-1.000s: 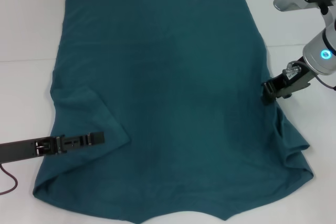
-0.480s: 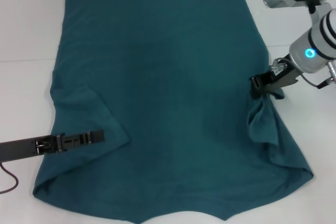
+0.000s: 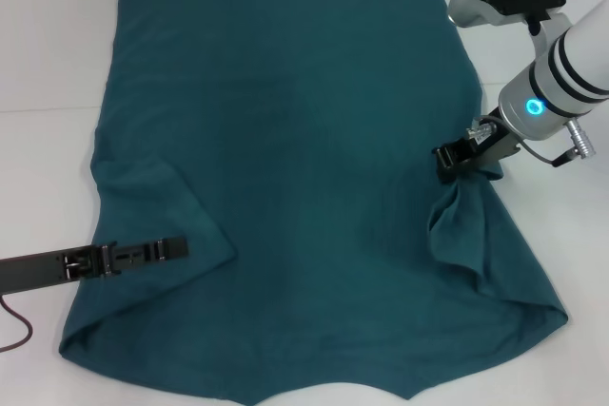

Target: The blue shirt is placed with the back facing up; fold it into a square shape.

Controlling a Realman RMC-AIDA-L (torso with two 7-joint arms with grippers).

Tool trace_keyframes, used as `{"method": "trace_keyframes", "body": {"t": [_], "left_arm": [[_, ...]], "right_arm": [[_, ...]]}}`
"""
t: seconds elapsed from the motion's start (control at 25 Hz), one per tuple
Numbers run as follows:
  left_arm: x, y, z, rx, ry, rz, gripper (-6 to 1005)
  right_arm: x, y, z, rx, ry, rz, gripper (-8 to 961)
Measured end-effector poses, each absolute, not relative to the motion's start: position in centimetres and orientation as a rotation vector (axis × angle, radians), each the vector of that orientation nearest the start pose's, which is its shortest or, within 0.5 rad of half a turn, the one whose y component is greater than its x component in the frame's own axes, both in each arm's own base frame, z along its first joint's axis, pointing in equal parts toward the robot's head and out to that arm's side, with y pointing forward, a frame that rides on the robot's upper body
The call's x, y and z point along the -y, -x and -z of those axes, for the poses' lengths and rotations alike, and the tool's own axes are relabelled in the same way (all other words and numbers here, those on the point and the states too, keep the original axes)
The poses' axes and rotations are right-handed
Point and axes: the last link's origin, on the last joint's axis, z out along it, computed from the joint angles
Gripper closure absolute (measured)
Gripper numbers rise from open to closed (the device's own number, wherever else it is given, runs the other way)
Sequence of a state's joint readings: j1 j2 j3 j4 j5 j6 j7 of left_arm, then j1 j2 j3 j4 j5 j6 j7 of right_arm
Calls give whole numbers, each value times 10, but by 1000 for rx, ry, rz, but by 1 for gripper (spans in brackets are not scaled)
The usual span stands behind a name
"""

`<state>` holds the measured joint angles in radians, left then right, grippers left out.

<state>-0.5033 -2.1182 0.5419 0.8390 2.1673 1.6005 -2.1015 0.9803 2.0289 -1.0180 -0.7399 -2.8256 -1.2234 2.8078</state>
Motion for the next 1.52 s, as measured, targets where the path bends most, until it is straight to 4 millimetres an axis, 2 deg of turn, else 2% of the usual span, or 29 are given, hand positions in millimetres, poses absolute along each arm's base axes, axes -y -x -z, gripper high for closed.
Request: {"method": "trace_keyframes", "body": {"t": [0.4,0.6,0.8,1.04,1.16,1.36,1.52], "left_arm": [[-327,277,-26,1538,2403,719,340],[-327,278,-25,1538,2399,718,340],[-327,278,-23,1551,2398,720,340],[-326,280,-22,1559,2392,722,339],[-327,281,-23,1561,2386,721,339],[-327,282,-25,1568,2371,730,339],[-329,287,-36,1646,2275,785,339]], "right_arm": [[-453,-189,-11,-1299,2156,322,829],[-456,-185,-5,-1206,2162,367,587],[-459,-175,6,-1048,2173,452,555],[-463,-168,9,-953,2182,448,555],[-465,-164,4,-921,2175,428,555],[-467,-167,-12,-987,2142,343,554],[-461,-176,-21,-1138,2167,193,554]]}}
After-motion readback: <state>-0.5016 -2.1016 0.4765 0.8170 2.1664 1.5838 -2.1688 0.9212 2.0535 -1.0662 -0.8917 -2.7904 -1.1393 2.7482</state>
